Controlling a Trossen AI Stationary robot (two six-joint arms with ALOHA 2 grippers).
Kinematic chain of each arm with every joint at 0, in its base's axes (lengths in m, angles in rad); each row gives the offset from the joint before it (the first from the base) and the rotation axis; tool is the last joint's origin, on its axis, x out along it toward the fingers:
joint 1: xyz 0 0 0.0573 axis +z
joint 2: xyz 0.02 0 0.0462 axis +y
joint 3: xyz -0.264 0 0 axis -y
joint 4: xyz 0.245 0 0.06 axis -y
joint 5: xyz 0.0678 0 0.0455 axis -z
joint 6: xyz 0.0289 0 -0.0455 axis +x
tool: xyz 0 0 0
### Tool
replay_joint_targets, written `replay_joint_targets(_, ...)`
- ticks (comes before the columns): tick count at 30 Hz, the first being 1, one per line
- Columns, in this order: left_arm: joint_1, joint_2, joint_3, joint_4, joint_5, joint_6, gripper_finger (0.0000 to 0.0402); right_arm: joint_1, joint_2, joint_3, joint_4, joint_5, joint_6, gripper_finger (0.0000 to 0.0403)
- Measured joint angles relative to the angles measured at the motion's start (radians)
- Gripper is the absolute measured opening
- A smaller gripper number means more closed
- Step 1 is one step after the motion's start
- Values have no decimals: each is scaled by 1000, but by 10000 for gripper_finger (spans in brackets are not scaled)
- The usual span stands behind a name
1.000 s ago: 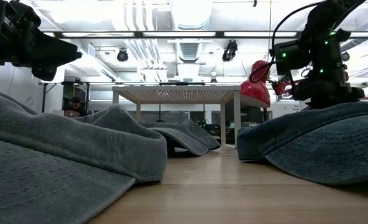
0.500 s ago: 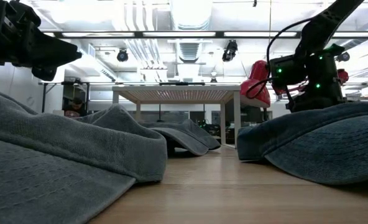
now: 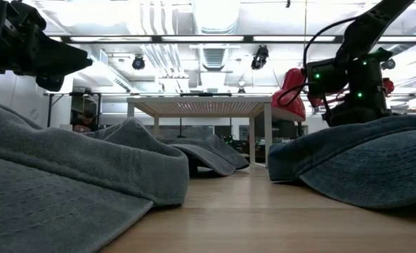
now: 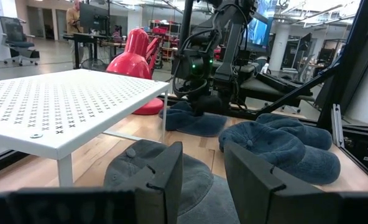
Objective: Pick & Place hat
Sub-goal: Put the top dark blue cap on the shelf
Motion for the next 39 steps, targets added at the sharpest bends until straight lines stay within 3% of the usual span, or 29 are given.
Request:
replay_joint_targets(13, 0, 0, 0, 0, 0, 0, 122, -1, -194, 7, -91, -7, -2, 17)
replay_joint_targets(26, 0, 0, 0, 0, 0, 0, 122, 0, -408, 7, -120, -180, 13, 15)
replay_joint_targets(39, 0, 0, 0, 0, 0, 0, 122, 0, -534, 8, -91, -355, 8, 15)
